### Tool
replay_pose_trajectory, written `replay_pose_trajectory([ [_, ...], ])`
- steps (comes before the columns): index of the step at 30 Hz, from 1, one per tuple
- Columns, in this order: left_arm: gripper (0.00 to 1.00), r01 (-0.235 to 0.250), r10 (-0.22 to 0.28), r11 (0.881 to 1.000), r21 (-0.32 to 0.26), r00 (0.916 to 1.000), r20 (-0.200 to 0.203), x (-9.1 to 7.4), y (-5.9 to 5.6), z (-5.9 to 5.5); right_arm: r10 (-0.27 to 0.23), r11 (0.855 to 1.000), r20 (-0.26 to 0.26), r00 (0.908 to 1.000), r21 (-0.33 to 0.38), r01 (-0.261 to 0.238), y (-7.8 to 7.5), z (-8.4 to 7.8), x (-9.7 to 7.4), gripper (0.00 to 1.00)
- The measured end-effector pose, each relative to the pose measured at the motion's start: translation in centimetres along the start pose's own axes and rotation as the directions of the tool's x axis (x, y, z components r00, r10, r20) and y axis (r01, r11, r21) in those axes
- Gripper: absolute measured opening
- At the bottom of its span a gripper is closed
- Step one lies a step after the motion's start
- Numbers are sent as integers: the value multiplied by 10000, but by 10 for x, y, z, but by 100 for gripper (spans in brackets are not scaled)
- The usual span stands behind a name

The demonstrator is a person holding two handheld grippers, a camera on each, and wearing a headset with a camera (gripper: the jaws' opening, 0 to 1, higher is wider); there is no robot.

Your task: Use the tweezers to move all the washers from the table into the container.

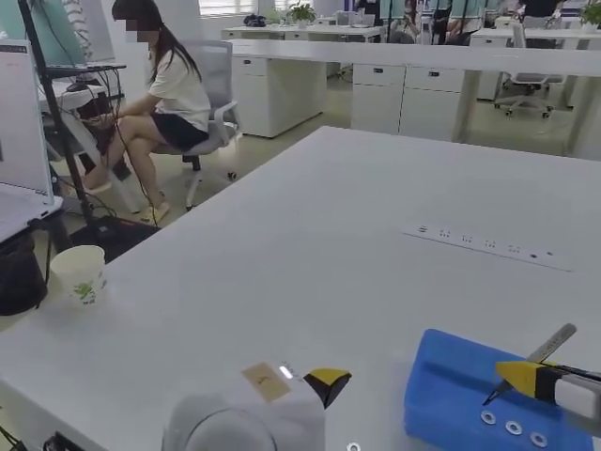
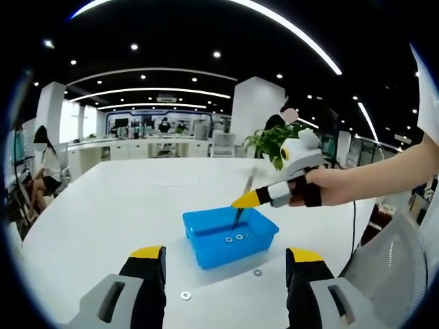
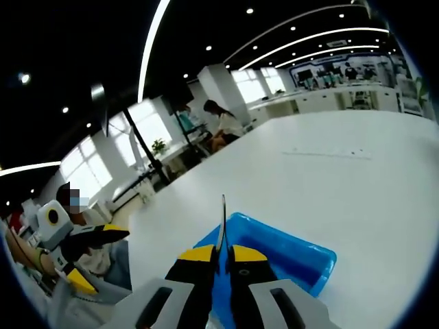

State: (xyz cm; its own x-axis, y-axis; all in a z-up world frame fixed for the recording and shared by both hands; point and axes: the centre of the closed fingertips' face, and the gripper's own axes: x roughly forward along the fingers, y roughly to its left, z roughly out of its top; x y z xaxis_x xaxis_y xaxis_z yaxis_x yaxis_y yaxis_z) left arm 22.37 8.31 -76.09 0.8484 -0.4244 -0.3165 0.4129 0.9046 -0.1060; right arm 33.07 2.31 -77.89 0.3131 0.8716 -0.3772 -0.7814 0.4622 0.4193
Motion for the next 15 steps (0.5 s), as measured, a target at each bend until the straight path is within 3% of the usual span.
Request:
replay_pose_trajectory([
  [5, 71, 29, -29, 10000, 37, 10000, -61, 0, 0, -1, 440, 9990, 166, 9989, 1, -440, 17, -2, -6, 4],
  [15, 71, 60, -59, 10000, 51, 10000, -68, 0, -2, -2, 986, 9951, -287, 9947, 4, -986, 37, -28, -12, 4],
])
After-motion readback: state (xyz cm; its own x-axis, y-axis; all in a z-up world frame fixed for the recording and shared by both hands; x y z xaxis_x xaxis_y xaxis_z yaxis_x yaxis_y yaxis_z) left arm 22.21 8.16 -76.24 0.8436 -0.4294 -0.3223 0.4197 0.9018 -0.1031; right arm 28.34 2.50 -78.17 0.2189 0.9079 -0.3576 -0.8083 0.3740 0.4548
